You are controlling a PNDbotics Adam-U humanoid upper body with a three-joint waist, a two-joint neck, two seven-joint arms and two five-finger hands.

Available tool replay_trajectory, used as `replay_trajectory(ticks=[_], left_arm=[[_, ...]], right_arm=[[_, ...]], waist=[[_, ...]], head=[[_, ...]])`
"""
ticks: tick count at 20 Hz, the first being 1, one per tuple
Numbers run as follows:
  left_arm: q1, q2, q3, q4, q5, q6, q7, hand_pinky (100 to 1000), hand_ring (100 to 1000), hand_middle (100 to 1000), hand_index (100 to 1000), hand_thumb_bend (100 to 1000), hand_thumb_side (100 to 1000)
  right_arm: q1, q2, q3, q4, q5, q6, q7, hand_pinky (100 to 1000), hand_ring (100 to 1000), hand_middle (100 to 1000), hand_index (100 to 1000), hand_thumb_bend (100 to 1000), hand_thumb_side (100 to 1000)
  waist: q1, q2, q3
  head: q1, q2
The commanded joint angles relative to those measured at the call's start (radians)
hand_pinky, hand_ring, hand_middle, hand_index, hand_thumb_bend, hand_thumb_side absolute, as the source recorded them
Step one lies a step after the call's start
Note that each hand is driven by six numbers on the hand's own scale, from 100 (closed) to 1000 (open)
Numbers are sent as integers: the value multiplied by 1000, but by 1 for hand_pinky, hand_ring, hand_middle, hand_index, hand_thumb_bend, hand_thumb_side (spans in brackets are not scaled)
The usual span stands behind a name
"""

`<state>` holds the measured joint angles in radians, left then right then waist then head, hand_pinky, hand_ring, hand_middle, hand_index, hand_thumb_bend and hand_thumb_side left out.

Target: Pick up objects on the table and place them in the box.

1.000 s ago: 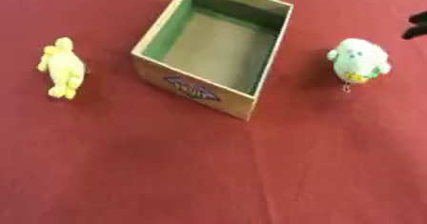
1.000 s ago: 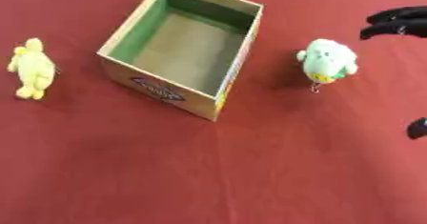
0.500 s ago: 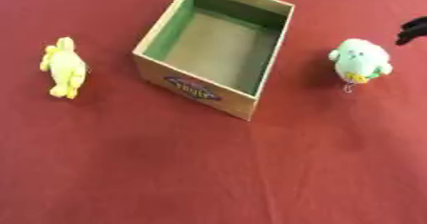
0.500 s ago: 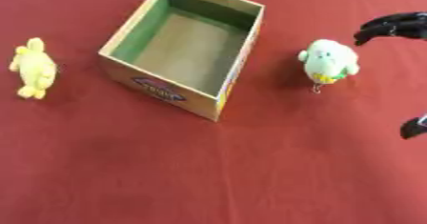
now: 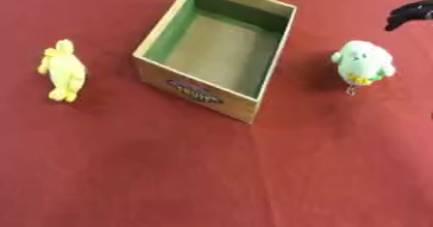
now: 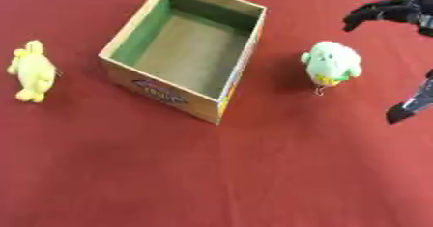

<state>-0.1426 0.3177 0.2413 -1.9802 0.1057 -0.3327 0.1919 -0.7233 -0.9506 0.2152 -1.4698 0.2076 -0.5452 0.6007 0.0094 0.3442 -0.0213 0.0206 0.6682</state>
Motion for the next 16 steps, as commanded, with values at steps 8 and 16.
replay_trajectory(ticks=[8, 16], left_arm=[[-14, 33, -5, -20, 8, -11, -4, 543, 668, 733, 711, 100, 646], [-44, 61, -15, -20, 19, -27, -4, 544, 667, 732, 714, 100, 632]], right_arm=[[-108, 68, 33, 156, 133, -22, -22, 967, 1000, 868, 1000, 850, 336], [-161, 136, 26, 305, 237, -29, -74, 968, 1000, 867, 1000, 843, 346]], waist=[[6, -20, 5], [13, -21, 7]], head=[[-20, -9], [-54, -23]])
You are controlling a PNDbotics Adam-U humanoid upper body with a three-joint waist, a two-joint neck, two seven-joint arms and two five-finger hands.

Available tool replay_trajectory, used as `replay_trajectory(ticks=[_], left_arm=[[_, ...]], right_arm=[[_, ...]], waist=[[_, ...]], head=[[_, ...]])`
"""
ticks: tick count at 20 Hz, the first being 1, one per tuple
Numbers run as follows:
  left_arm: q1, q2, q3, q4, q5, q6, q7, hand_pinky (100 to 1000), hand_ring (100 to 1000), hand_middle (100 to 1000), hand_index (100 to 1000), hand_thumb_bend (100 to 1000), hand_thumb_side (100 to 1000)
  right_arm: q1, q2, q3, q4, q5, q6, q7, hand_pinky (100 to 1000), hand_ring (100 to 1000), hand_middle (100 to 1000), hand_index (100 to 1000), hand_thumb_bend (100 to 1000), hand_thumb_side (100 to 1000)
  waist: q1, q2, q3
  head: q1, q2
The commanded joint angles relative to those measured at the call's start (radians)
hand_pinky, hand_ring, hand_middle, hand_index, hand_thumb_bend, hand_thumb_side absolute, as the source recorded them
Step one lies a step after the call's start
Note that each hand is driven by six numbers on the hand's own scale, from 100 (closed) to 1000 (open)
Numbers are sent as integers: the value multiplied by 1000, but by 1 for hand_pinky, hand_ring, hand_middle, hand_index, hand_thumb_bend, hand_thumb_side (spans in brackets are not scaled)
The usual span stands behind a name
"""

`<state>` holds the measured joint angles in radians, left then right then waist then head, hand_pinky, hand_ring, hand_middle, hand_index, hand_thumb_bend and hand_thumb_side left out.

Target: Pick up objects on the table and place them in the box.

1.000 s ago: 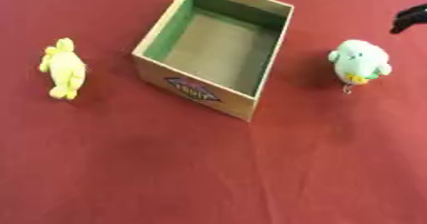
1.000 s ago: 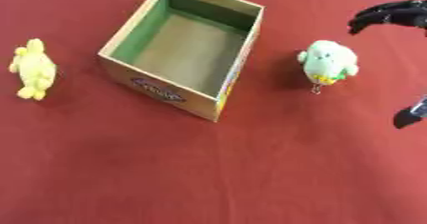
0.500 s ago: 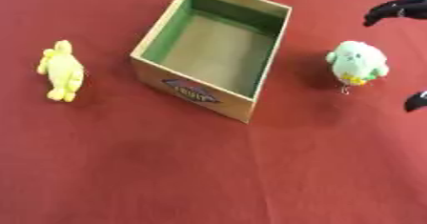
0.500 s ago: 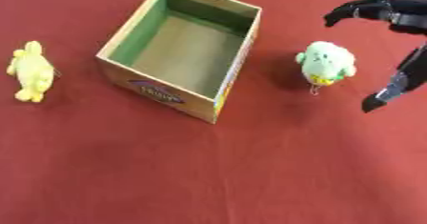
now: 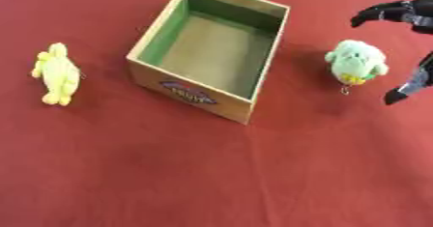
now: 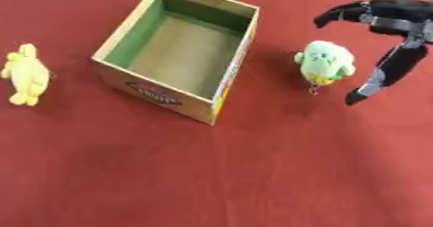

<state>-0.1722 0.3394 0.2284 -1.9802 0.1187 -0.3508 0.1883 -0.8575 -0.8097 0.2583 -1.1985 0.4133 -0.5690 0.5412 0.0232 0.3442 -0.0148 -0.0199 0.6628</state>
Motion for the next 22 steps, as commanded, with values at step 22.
replay_trajectory(ticks=[22], left_arm=[[-27, 37, -9, -20, 12, -6, -8, 540, 668, 733, 711, 100, 636]], right_arm=[[13, 33, -54, 169, 121, -23, -160, 946, 1000, 793, 1000, 694, 387]], waist=[[-1, -8, 8]], head=[[18, -15]])
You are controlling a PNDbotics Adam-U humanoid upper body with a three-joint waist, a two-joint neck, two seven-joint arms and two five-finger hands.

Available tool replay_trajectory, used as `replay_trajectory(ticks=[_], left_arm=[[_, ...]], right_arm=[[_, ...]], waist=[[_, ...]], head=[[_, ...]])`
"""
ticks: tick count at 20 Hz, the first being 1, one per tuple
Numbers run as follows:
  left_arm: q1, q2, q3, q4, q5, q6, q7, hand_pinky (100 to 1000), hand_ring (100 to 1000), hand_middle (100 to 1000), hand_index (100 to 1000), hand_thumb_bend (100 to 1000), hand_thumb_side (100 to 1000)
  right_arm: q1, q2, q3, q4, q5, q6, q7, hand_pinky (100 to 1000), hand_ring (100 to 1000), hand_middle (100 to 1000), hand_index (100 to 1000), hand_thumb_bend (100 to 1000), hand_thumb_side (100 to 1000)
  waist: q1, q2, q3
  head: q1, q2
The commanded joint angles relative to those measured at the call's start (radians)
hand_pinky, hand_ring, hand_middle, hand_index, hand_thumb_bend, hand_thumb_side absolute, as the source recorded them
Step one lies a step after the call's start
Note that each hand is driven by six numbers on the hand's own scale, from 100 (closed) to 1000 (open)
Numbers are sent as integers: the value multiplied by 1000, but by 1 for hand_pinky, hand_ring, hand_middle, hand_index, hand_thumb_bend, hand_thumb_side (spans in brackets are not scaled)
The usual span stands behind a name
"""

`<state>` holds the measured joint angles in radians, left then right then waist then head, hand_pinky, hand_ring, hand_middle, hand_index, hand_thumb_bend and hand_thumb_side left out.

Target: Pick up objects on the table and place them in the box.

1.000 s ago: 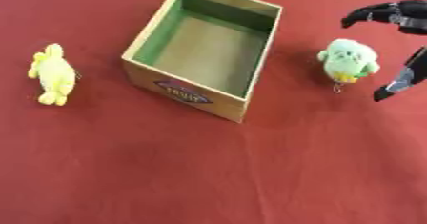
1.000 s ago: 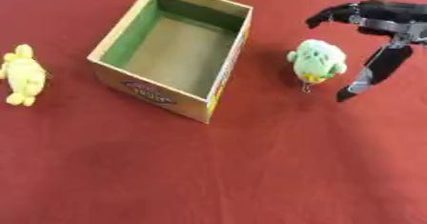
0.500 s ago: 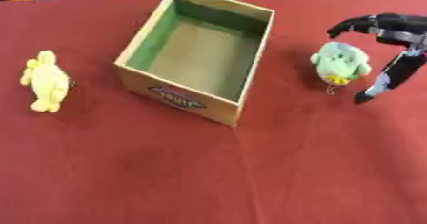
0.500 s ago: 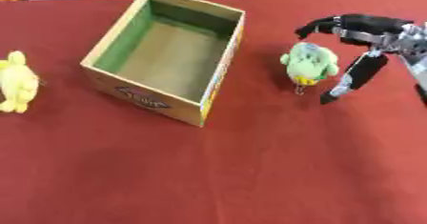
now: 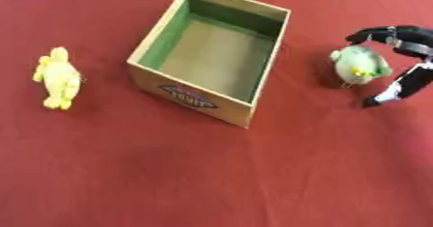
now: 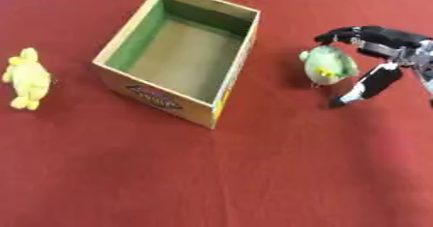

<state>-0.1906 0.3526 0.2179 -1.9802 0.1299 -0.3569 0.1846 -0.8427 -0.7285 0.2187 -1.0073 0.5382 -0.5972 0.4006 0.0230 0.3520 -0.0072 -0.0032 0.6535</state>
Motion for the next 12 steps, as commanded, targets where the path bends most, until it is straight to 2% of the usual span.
replay_trajectory(ticks=[1, 4, 12], left_arm=[[-9, 24, 2, -20, 0, 0, -5, 540, 668, 733, 710, 100, 635], [-9, 24, 1, -20, 0, 2, -6, 540, 669, 733, 710, 100, 636], [-10, 23, 1, -20, -2, 6, -6, 538, 669, 733, 709, 100, 636]], right_arm=[[7, -54, -15, -31, -7, 7, -25, 947, 1000, 789, 1000, 675, 394], [22, -63, -12, -55, -22, 13, -32, 946, 1000, 772, 988, 623, 420], [31, -71, -11, -80, -59, 42, -43, 931, 985, 685, 903, 355, 563]], waist=[[-1, -15, 1], [-2, -13, 1], [-3, -11, 1]], head=[[1, -6], [2, -5], [3, -4]])
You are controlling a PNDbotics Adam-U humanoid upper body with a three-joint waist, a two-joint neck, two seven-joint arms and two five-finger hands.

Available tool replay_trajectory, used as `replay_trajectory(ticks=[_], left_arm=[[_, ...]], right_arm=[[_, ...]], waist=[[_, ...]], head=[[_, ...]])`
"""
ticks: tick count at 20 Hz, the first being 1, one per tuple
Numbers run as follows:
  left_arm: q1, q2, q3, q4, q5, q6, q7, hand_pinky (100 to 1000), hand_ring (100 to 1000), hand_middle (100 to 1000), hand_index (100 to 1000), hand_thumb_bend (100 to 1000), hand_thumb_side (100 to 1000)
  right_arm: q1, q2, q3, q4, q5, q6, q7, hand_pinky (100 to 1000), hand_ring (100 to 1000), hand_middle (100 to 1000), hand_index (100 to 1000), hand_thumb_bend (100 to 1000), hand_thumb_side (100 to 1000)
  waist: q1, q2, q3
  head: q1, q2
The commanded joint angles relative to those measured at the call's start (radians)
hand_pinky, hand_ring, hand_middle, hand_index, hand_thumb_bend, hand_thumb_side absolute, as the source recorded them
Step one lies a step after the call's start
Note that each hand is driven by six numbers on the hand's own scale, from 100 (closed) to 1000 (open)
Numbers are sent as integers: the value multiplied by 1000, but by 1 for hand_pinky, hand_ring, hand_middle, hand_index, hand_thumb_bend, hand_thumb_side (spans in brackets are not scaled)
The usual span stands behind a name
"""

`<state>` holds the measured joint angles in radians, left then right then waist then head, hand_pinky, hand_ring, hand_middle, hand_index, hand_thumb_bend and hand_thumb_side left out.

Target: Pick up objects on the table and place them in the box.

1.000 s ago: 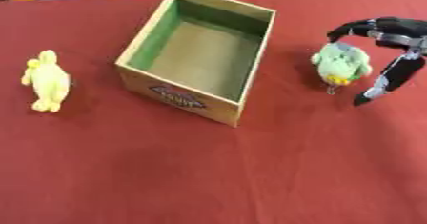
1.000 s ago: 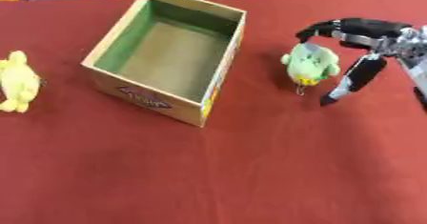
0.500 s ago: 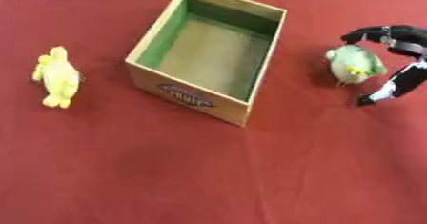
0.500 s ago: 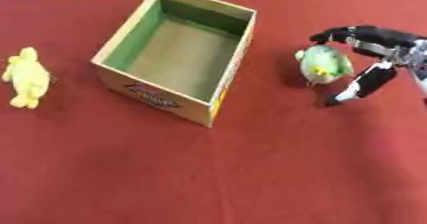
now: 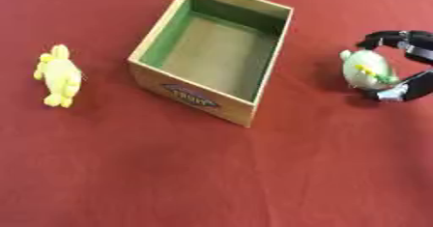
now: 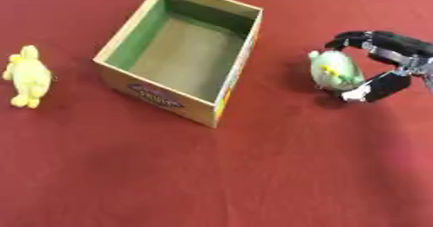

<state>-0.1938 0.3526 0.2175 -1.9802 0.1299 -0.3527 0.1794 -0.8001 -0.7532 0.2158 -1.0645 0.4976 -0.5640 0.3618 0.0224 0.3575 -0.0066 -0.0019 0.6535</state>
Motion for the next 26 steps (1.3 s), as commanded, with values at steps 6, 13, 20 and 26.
replay_trajectory(ticks=[6, 13, 20, 26], left_arm=[[-9, 22, 0, -20, -2, 3, -1, 538, 669, 733, 709, 100, 634], [-10, 21, 0, -20, -3, 6, 2, 537, 669, 733, 709, 100, 633], [-9, 23, -1, -20, -3, 7, 5, 536, 669, 732, 709, 100, 627], [-7, 25, -1, -20, -3, 7, 9, 536, 669, 731, 709, 100, 624]], right_arm=[[-12, -46, -10, -29, -34, 23, -14, 917, 968, 639, 873, 211, 598], [-13, -41, -14, -23, -35, 13, -44, 874, 902, 506, 793, 100, 434], [-11, -42, -20, -67, -126, 9, -118, 830, 837, 381, 722, 100, 435], [-13, -55, -26, -191, -217, 45, -163, 820, 826, 352, 713, 100, 483]], waist=[[-2, -16, 0], [-2, -16, 2], [-1, -21, 1], [-1, -28, -2]], head=[[2, -7], [2, -9], [2, -5], [4, -6]])
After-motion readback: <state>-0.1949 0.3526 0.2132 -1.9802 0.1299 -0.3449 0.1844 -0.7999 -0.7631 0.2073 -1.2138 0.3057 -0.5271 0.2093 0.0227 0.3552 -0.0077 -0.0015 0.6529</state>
